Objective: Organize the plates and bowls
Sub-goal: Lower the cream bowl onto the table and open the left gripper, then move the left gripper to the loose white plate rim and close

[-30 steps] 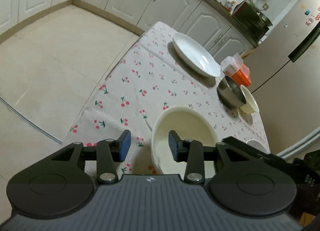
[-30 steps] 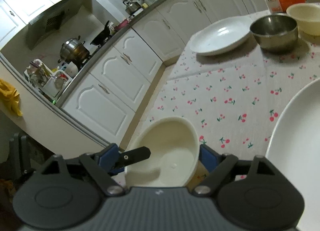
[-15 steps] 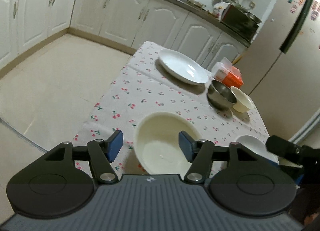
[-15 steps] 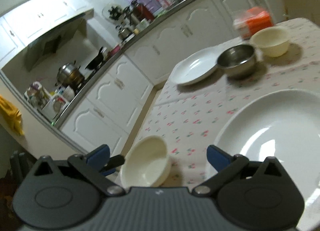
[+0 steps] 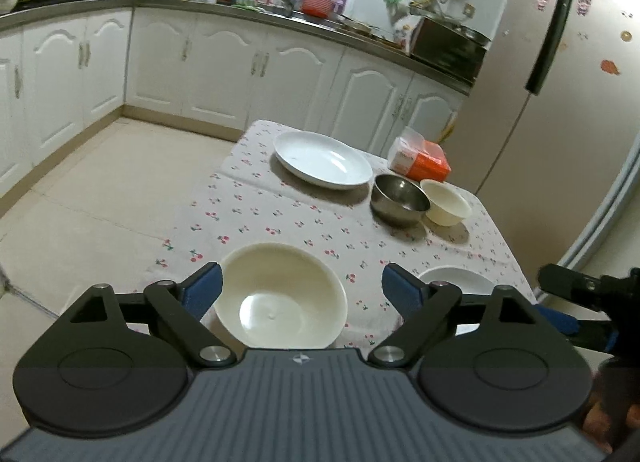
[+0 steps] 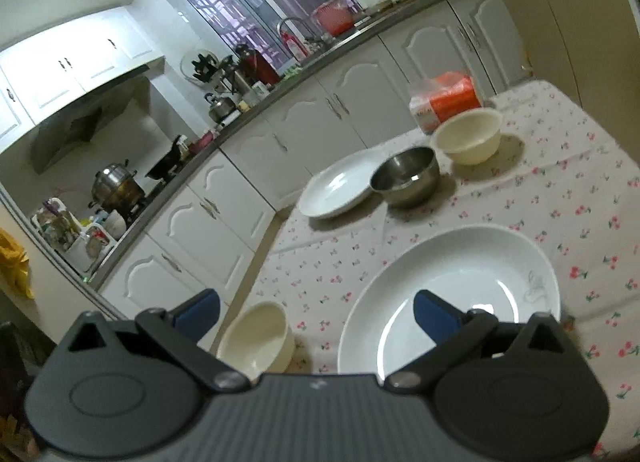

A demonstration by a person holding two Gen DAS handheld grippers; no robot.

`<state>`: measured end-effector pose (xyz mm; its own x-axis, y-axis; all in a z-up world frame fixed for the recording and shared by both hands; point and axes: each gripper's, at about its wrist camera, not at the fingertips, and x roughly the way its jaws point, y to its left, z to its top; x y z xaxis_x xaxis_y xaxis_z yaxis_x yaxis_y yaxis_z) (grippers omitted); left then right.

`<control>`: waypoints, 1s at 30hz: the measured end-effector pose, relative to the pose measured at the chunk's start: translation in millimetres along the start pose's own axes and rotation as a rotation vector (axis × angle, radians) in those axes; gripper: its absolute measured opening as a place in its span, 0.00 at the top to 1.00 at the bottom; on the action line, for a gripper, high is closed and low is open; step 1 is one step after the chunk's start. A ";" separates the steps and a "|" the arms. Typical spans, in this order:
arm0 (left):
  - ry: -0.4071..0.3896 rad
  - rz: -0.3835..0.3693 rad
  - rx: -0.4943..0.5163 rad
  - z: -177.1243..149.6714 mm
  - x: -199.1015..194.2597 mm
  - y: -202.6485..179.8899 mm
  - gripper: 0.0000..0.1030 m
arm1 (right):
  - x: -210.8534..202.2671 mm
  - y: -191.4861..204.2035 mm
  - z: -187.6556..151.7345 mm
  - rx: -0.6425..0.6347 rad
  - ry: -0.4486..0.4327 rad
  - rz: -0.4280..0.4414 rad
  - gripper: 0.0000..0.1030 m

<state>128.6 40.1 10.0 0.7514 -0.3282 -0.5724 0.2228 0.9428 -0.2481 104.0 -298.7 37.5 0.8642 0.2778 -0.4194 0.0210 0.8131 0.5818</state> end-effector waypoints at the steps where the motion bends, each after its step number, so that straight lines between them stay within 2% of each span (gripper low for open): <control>1: -0.002 0.006 -0.008 2.0 -2.8 -0.1 0.00 | -2.6 1.2 2.2 -0.003 -0.003 0.007 0.01; 7: -0.018 0.058 -0.041 26.0 -8.4 1.6 0.00 | -10.3 12.6 29.0 -0.038 -0.037 0.036 0.01; 12: -0.051 0.070 -0.025 56.9 4.8 1.3 0.00 | 5.4 13.6 62.7 -0.047 -0.062 0.060 0.01; 20: -0.089 0.084 -0.038 99.5 45.5 1.5 0.00 | 49.8 6.2 107.1 -0.022 -0.074 0.047 0.01; 30: -0.041 0.119 -0.041 119.1 101.2 20.8 0.00 | 123.1 2.0 125.9 -0.060 -0.025 -0.012 0.01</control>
<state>283.2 33.5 40.0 0.7959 -0.2105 -0.5677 0.1057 0.9715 -0.2120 273.7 -327.3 74.7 0.8766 0.2555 -0.4079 0.0019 0.8456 0.5339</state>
